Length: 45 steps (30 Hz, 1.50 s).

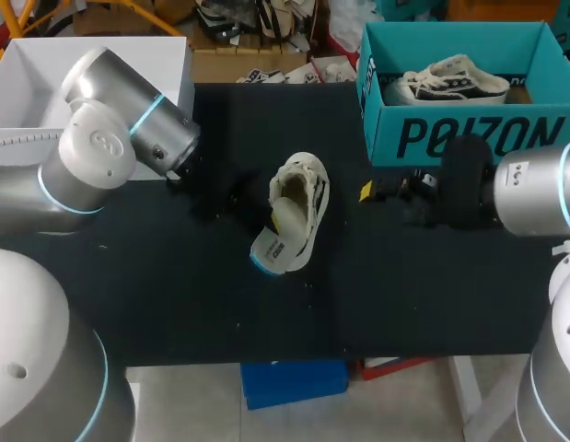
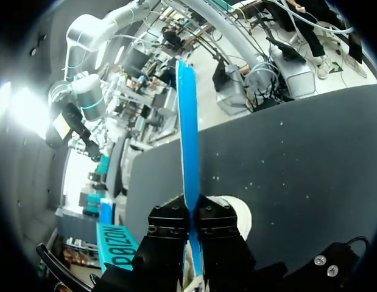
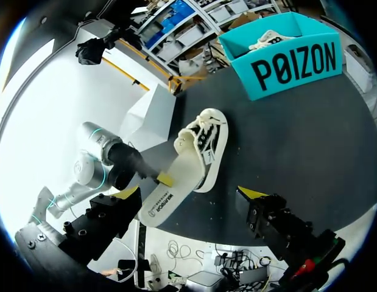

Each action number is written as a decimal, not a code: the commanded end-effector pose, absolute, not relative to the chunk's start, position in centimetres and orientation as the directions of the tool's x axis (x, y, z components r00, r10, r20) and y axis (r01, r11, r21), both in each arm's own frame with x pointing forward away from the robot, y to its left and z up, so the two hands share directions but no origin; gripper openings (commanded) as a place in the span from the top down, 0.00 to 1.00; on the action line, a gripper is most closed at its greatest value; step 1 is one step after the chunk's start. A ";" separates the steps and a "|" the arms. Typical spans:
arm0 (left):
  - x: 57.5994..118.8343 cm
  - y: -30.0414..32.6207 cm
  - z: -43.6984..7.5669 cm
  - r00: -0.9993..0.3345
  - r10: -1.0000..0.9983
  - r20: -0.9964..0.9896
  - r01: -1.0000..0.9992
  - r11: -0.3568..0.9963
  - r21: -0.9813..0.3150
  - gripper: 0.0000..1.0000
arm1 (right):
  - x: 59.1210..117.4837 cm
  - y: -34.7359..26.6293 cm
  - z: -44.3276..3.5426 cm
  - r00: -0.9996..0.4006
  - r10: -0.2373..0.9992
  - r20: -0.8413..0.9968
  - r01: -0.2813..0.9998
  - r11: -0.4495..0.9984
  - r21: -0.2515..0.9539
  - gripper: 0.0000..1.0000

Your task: Take the shoe out of the shoebox, open the shoe tongue, remove and reinsert the insole, then place the shoe into the shoebox

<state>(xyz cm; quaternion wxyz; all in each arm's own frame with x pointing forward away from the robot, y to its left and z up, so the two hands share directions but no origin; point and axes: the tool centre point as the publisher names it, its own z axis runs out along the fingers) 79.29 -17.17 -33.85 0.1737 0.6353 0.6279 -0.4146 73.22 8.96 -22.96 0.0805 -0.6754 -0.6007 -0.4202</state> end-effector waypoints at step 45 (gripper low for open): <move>85.0 -19.7 -36.2 -0.112 0.676 -0.728 0.984 -0.026 -0.176 1.00 | 73.2 9.1 -23.0 -0.072 0.746 0.662 0.879 -0.267 0.396 0.00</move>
